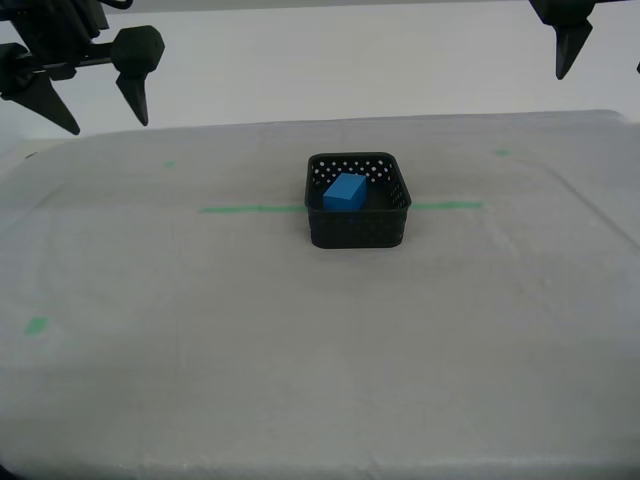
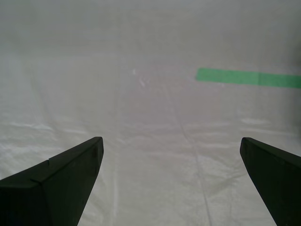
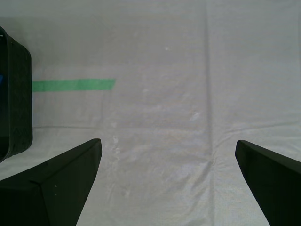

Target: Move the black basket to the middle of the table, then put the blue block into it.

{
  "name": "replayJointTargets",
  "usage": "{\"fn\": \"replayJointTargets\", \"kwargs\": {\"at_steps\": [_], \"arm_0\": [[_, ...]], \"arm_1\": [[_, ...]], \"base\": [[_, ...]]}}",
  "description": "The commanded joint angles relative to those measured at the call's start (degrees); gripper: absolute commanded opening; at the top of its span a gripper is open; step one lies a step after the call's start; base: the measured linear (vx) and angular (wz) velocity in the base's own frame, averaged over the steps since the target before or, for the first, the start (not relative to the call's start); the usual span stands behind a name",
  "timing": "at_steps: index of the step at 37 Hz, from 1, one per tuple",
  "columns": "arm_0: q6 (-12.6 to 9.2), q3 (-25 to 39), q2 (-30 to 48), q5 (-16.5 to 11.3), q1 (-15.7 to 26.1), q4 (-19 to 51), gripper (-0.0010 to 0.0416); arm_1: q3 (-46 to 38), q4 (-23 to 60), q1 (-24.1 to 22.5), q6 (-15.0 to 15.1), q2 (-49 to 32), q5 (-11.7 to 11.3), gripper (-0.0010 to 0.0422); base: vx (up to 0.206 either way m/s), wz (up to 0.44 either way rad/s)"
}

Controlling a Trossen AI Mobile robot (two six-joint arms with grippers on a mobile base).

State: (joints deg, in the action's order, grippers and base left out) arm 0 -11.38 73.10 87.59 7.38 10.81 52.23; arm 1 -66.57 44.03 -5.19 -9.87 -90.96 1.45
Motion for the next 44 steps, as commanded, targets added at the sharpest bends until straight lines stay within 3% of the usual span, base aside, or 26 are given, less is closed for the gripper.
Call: {"fn": "replayJointTargets", "kwargs": {"at_steps": [1, 44], "arm_0": [[-0.04, 0.00, -0.04, 0.13, 0.02, 0.02, 0.0399], [-0.04, 0.00, -0.04, 0.15, 0.00, 0.02, 0.0398]], "arm_1": [[0.04, -0.07, 0.13, 1.38, 0.02, -2.78, 0.0400], [0.02, 0.39, 0.11, 1.33, 0.02, -3.43, 0.0400]], "base": [[0.000, 0.000], [0.000, 0.000]]}}
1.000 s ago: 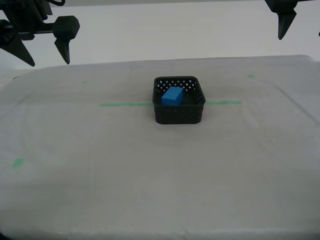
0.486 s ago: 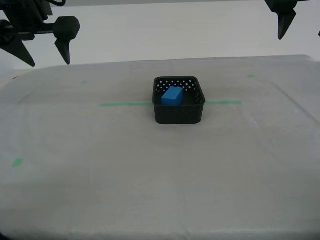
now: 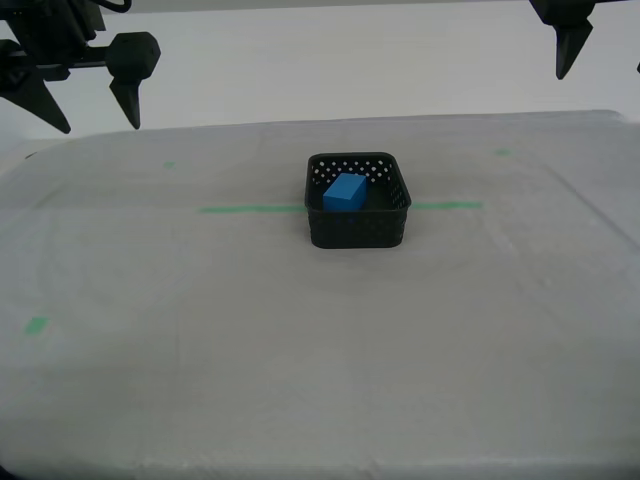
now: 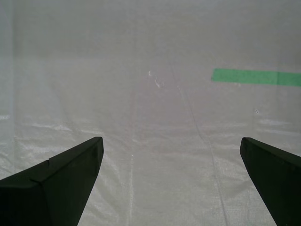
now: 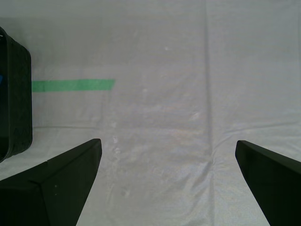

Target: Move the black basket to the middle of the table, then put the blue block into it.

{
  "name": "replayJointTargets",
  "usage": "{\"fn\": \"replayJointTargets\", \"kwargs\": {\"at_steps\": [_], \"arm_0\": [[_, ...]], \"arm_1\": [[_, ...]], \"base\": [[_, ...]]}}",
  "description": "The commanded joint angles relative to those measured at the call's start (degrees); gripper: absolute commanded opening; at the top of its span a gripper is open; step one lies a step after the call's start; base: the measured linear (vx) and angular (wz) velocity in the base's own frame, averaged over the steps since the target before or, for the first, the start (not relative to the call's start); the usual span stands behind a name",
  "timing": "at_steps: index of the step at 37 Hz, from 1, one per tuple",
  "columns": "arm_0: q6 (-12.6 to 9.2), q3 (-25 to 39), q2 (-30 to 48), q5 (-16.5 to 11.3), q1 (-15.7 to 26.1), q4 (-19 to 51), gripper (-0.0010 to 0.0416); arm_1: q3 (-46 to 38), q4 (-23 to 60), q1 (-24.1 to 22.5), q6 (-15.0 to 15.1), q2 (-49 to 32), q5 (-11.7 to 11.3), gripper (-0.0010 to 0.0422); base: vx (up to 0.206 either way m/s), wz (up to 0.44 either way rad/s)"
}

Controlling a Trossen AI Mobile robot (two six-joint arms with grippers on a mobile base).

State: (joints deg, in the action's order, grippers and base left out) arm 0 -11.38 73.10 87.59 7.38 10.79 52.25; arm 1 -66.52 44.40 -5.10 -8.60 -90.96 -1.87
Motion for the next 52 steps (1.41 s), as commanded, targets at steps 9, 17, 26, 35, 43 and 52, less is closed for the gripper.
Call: {"fn": "replayJointTargets", "kwargs": {"at_steps": [9, 17, 26, 35, 43, 52], "arm_0": [[-0.04, 0.00, -0.04, 0.15, 0.02, -0.02, 0.0399], [-0.04, 0.00, -0.04, 0.15, 0.02, 0.00, 0.0398], [-0.04, 0.00, -0.04, 0.15, 0.02, -0.02, 0.0399], [-0.04, 0.00, -0.04, 0.15, 0.02, -0.02, 0.0399], [-0.04, 0.00, -0.04, 0.15, 0.02, 0.00, 0.0399], [-0.04, 0.00, -0.04, 0.15, 0.02, -0.02, 0.0399]], "arm_1": [[-0.02, 0.02, 0.02, 0.07, 0.02, -0.11, 0.0400], [-0.02, 0.02, 0.02, 0.07, 0.02, -0.11, 0.0400], [-0.02, 0.02, 0.02, 0.07, 0.02, -0.11, 0.0400], [-0.02, 0.02, 0.02, 0.07, 0.02, -0.11, 0.0400], [-0.02, 0.02, 0.02, 0.07, 0.02, -0.11, 0.0400], [-0.02, 0.02, 0.02, 0.07, 0.02, -0.11, 0.0400]], "base": [[0.000, 0.000], [0.000, 0.000], [0.000, 0.000], [0.000, 0.000], [0.000, 0.000], [0.000, 0.000]]}}
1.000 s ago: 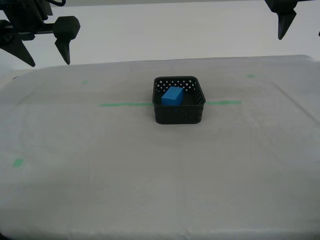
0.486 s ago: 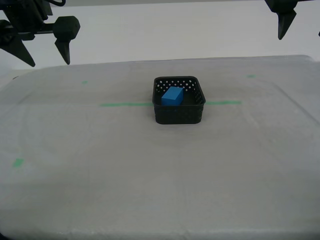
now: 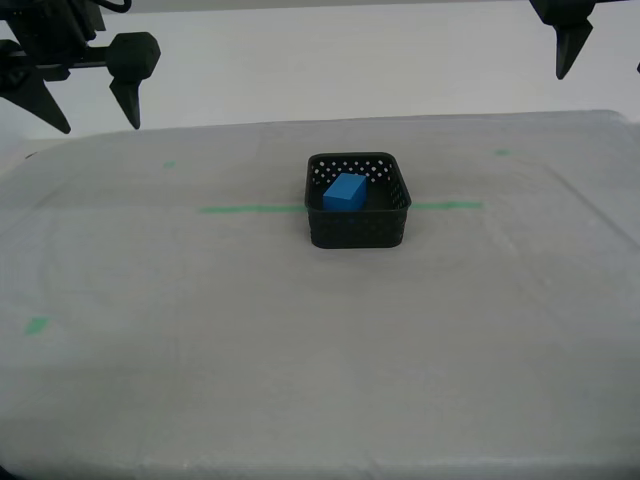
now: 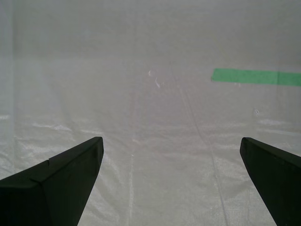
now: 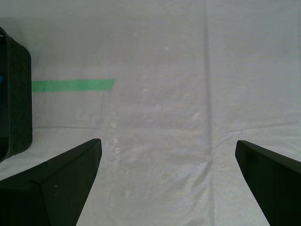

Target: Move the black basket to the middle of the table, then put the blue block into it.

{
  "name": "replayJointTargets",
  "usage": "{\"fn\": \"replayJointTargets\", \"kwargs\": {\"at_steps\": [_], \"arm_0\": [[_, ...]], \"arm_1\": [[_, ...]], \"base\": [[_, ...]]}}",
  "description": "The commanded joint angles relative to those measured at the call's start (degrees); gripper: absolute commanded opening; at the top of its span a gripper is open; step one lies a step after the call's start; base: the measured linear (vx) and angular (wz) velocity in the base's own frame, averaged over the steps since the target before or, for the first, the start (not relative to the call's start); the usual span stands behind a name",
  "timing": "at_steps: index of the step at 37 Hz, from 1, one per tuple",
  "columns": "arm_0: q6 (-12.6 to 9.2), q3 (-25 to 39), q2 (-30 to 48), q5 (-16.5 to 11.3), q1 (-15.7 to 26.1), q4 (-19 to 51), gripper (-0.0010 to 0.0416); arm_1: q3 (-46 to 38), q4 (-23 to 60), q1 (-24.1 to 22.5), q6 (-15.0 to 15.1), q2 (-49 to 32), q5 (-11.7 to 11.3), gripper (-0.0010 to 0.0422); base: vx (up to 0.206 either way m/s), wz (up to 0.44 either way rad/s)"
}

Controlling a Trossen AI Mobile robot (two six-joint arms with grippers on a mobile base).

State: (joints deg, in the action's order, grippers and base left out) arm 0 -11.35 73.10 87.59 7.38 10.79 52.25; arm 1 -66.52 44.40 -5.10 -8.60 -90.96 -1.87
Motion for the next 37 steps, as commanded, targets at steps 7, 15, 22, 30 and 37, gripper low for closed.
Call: {"fn": "replayJointTargets", "kwargs": {"at_steps": [7, 15, 22, 30, 37], "arm_0": [[-0.07, 0.00, -0.04, 0.15, 0.04, -0.02, 0.0399], [-0.07, 0.00, -0.04, 0.15, 0.04, -0.02, 0.0399], [-0.07, 0.00, -0.04, 0.13, 0.04, 0.00, 0.0398], [-0.07, 0.00, -0.04, 0.15, 0.04, -0.02, 0.0398], [-0.07, 0.00, -0.04, 0.15, 0.04, 0.00, 0.0399]], "arm_1": [[-0.02, 0.02, 0.02, 0.07, 0.02, -0.11, 0.0400], [-0.02, 0.02, 0.04, 0.07, 0.02, -0.11, 0.0400], [-0.02, 0.02, 0.02, 0.07, 0.02, -0.11, 0.0400], [-0.02, 0.02, 0.02, 0.07, 0.02, -0.11, 0.0400], [-0.02, 0.02, 0.02, 0.07, 0.02, -0.11, 0.0400]], "base": [[0.000, 0.000], [0.000, 0.000], [0.000, 0.000], [0.000, 0.000], [0.000, 0.000]]}}
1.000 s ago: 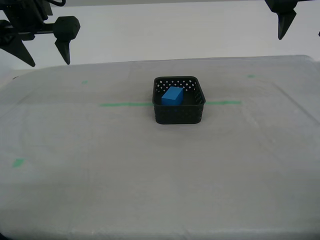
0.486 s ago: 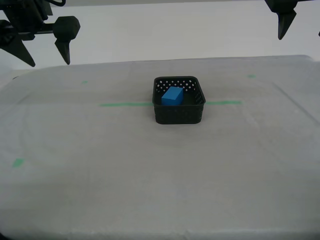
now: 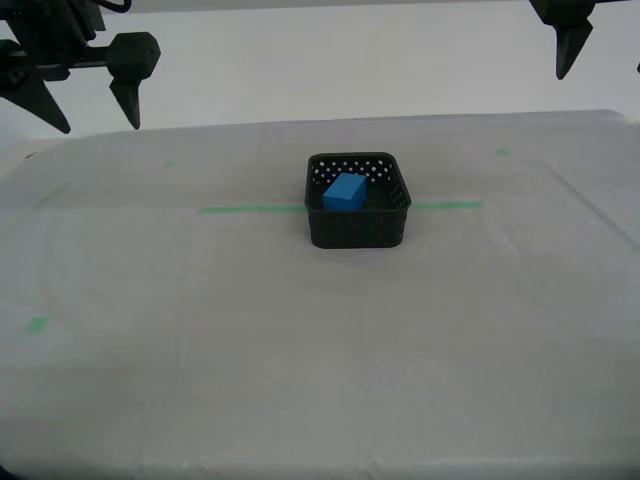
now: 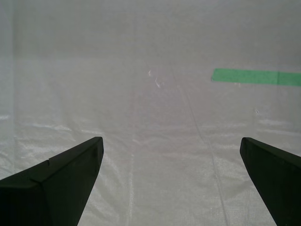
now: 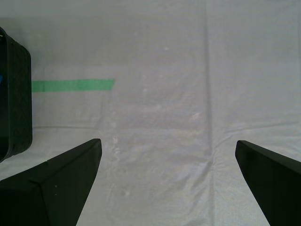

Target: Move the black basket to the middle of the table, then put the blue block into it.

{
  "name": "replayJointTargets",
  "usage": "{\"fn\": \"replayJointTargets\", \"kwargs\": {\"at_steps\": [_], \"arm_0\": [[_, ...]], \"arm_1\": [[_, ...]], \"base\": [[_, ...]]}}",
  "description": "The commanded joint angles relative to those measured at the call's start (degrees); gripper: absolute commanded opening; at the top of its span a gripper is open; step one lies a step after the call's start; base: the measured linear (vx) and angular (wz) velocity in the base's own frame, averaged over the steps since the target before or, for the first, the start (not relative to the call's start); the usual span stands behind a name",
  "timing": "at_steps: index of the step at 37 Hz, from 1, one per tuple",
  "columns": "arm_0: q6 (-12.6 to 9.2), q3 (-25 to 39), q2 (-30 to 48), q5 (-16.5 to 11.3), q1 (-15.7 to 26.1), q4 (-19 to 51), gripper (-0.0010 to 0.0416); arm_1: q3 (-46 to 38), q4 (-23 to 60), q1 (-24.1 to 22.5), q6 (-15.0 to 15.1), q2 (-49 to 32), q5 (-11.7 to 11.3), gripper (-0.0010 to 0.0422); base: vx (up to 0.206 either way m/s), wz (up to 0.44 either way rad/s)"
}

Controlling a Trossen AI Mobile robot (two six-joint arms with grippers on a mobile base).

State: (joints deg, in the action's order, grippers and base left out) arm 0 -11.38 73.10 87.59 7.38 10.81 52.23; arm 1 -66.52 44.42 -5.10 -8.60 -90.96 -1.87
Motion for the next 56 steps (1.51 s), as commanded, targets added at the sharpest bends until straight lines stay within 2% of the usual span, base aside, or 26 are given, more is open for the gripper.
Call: {"fn": "replayJointTargets", "kwargs": {"at_steps": [1, 56], "arm_0": [[-0.04, 0.00, -0.04, 0.15, 0.00, 0.02, 0.0398], [-0.04, 0.00, -0.04, 0.15, 0.02, 0.02, 0.0399]], "arm_1": [[-0.02, 0.00, 0.02, 0.07, 0.02, -0.11, 0.0400], [-0.02, 0.00, 0.02, 0.07, 0.02, -0.11, 0.0400]], "base": [[0.000, 0.000], [0.000, 0.000]]}}
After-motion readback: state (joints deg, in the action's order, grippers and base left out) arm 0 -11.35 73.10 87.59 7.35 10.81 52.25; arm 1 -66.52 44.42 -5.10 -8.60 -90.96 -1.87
